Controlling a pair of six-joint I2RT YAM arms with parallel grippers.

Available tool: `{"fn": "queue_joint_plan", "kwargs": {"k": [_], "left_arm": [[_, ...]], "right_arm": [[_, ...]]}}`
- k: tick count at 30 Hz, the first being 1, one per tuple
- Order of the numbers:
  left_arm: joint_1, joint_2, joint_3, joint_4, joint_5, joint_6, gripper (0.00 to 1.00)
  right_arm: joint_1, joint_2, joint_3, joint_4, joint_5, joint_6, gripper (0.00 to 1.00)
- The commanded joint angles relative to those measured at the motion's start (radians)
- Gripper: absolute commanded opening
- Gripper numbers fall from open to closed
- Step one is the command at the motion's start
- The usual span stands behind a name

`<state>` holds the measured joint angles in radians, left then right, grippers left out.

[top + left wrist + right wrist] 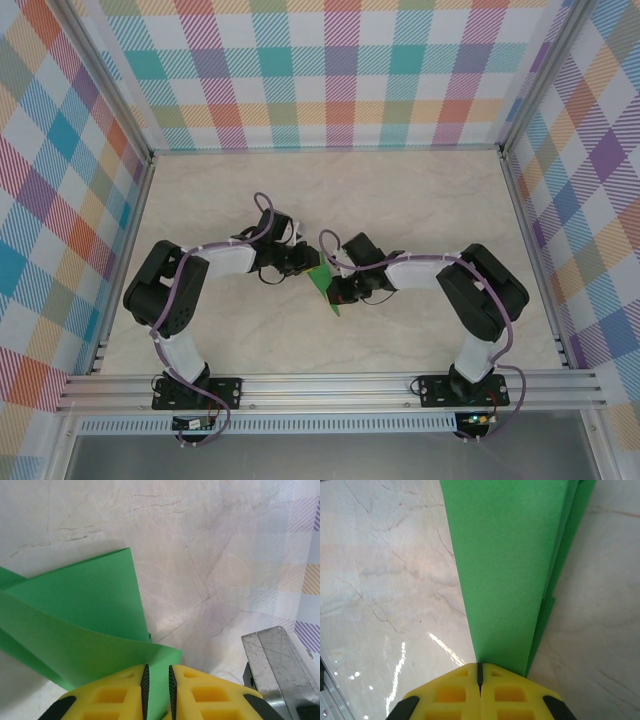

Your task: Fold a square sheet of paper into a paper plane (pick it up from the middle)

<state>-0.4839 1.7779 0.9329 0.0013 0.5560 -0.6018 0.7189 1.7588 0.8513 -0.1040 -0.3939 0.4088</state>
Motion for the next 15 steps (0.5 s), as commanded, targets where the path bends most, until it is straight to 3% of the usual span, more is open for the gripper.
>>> {"fn": "queue_joint_plan", "kwargs": {"k": [1,15], "left_arm": [[0.001,0.036,0.028,0.002,-0.010,0.063,0.20],[0.004,0.108,0.063,0.028,-0.002,0.086,0.18]], "right_arm": [[-0.009,-0.012,-0.034,-0.117,-0.006,-0.050,0.00],[-0.023,-0.019,-0.059,-0.137,-0.062,-0.061,0.00]]}}
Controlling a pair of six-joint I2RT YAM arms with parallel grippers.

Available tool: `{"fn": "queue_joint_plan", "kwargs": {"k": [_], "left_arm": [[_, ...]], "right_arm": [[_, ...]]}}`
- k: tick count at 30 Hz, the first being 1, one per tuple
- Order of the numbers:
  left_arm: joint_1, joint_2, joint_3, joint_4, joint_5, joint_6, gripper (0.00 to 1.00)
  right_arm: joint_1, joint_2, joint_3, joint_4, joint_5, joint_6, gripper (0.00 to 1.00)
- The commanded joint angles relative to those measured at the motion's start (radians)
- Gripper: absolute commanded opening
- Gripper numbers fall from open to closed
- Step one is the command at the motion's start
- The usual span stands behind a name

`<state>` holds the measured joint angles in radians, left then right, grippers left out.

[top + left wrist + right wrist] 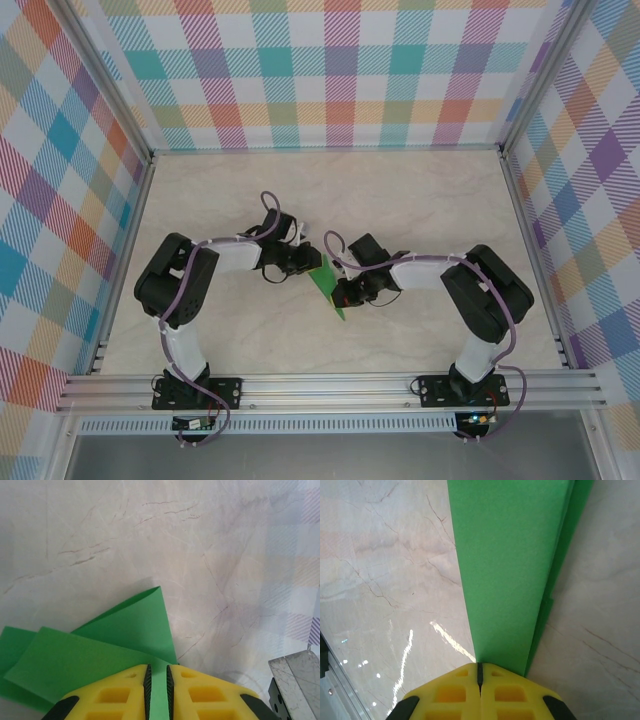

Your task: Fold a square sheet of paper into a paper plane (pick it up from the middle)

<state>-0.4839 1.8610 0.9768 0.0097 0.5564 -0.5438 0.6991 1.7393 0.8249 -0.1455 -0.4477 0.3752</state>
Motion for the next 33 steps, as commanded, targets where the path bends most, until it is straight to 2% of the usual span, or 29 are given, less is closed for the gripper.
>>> {"fn": "queue_joint_plan", "kwargs": {"k": [1,14,19,22,27,33], "left_arm": [[0.005,0.030,0.018,0.022,-0.005,0.030,0.18],[0.049,0.037,0.024,-0.048,-0.075,0.098,0.17],[0.085,-0.017,0.076,-0.095,-0.071,0.113,0.17],[0.083,-0.078,0.078,-0.067,-0.049,0.072,0.18],[0.023,-0.199,-0.014,-0.011,-0.106,0.010,0.17],[-0.074,-0.262,-0.140,0.072,-0.131,-0.080,0.14]], "right_arm": [[-0.003,0.000,-0.032,-0.097,-0.008,-0.027,0.00],[-0.009,-0.002,-0.056,-0.103,0.012,-0.018,0.00],[-0.010,0.009,-0.055,-0.092,0.011,-0.006,0.00],[-0.010,0.008,-0.052,-0.092,0.013,0.001,0.00],[-0.010,0.007,-0.048,-0.102,0.035,0.021,0.00],[-0.010,0.013,-0.043,-0.118,0.054,0.043,0.00]]}}
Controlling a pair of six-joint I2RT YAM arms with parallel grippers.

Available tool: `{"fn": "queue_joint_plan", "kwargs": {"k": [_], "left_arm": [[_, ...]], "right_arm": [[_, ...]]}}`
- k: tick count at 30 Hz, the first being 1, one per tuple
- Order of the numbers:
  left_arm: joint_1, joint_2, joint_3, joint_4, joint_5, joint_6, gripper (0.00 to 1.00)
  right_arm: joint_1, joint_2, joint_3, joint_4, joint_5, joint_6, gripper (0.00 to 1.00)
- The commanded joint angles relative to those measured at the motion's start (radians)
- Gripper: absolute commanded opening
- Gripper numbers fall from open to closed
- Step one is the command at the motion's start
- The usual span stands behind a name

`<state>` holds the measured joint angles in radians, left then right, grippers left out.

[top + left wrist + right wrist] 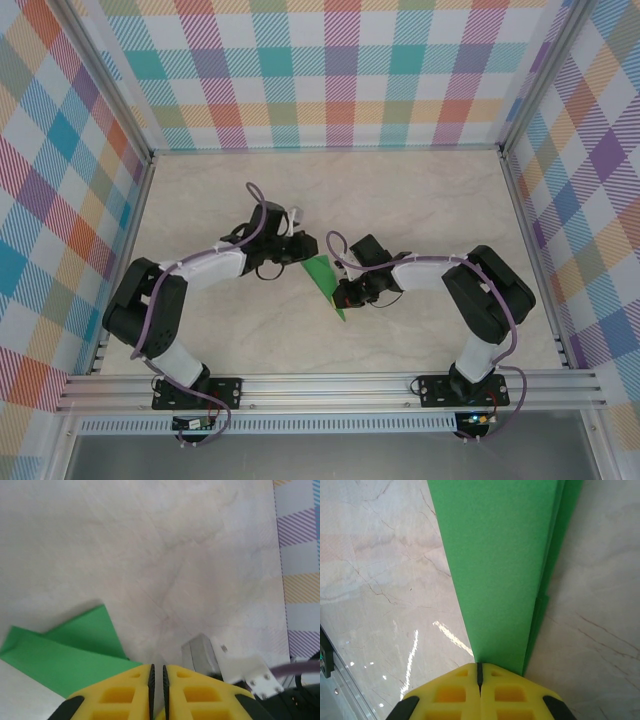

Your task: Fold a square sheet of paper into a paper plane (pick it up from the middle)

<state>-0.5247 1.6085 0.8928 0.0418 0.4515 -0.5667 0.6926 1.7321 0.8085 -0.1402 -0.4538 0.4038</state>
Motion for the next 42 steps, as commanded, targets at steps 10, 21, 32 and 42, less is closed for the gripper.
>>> {"fn": "queue_joint_plan", "kwargs": {"k": [10,21,32,42], "left_arm": [[-0.127,0.075,-0.104,0.128,0.007,-0.066,0.08],[-0.126,0.178,-0.062,0.056,-0.045,-0.010,0.07],[0.006,0.209,-0.017,-0.072,-0.132,0.094,0.06],[0.178,0.241,0.029,-0.066,-0.104,0.104,0.05]], "right_arm": [[-0.004,0.033,-0.022,-0.121,0.063,0.029,0.00],[-0.004,0.046,-0.028,-0.125,0.066,0.025,0.00],[-0.004,0.046,-0.046,-0.144,0.084,0.008,0.00],[-0.004,0.044,-0.052,-0.144,0.088,0.012,0.00]]}}
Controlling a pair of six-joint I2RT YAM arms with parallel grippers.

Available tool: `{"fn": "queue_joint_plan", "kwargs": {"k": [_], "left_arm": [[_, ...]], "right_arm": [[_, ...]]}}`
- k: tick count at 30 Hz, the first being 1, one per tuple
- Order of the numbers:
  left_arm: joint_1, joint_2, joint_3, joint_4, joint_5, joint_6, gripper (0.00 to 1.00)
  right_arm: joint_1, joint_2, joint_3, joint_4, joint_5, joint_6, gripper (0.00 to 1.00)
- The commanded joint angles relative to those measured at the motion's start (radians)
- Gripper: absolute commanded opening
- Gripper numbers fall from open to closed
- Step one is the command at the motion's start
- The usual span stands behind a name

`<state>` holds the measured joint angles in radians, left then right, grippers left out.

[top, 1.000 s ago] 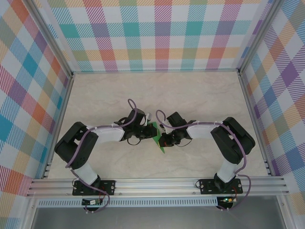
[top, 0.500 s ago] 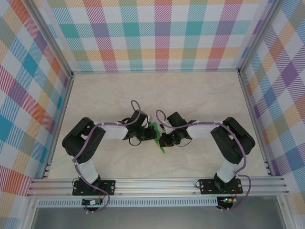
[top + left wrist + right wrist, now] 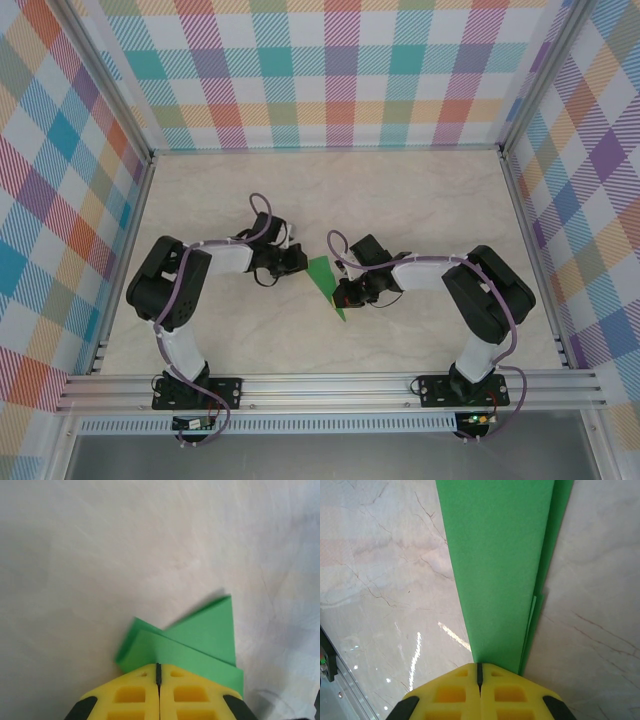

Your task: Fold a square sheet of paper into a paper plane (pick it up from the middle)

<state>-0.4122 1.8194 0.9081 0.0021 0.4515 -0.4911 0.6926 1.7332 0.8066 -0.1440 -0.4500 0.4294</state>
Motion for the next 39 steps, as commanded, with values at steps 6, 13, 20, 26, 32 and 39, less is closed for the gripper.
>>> {"fn": "queue_joint_plan", "kwargs": {"k": [6,13,20,26,32,39], "left_arm": [[0.117,0.056,0.033,-0.056,-0.081,0.046,0.06],[0.124,-0.001,0.089,-0.135,-0.124,0.073,0.09],[0.098,-0.158,0.037,-0.141,-0.125,-0.020,0.25],[0.006,-0.269,-0.003,-0.202,-0.189,-0.114,0.40],[-0.096,-0.346,0.014,-0.375,-0.372,-0.201,0.52],[-0.176,-0.417,0.016,-0.446,-0.467,-0.321,0.81]], "right_arm": [[-0.004,0.032,-0.046,-0.135,0.048,0.000,0.00],[-0.004,0.027,-0.043,-0.134,0.043,0.007,0.00],[-0.004,-0.022,-0.031,-0.088,0.020,0.060,0.03],[-0.004,-0.129,0.031,-0.038,0.039,0.138,0.13],[-0.005,-0.266,0.042,-0.058,0.302,0.173,0.49],[-0.048,-0.346,0.031,-0.149,0.546,0.151,0.96]]}}
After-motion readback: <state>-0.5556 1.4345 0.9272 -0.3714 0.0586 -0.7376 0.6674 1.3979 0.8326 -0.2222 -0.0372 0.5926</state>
